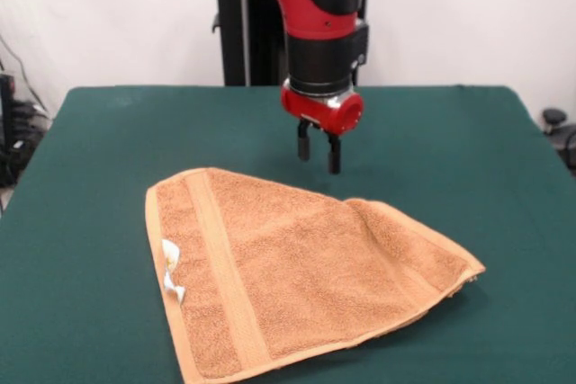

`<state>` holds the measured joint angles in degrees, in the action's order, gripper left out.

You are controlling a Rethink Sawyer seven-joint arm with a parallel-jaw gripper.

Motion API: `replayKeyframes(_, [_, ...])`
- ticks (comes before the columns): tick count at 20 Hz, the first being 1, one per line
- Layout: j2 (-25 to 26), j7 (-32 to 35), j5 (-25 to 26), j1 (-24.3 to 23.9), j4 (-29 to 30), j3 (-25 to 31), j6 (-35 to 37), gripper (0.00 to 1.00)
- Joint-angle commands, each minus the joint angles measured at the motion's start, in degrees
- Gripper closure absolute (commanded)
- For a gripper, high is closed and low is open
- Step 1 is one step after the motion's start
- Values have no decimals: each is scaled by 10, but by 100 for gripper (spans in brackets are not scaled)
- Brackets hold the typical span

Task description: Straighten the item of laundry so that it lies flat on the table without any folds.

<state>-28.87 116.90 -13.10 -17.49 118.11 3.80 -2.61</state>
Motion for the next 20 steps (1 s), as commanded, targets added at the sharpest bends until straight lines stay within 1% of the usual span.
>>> replayKeyframes(1, [99,81,50,-25,-31,80,-69,0])
replayKeyframes(5, [107,78,55,-32,-52,86,-54,0])
replayKeyframes(8, [111,82,50,-20,-72,80,-46,0])
replayKeyframes(11, [127,81,50,-18,-91,83,-48,0])
replayKeyframes(17, [151,75,32,-8,-134,85,-38,0])
replayKeyframes(20, [153,76,18,3,-148,79,-27,0])
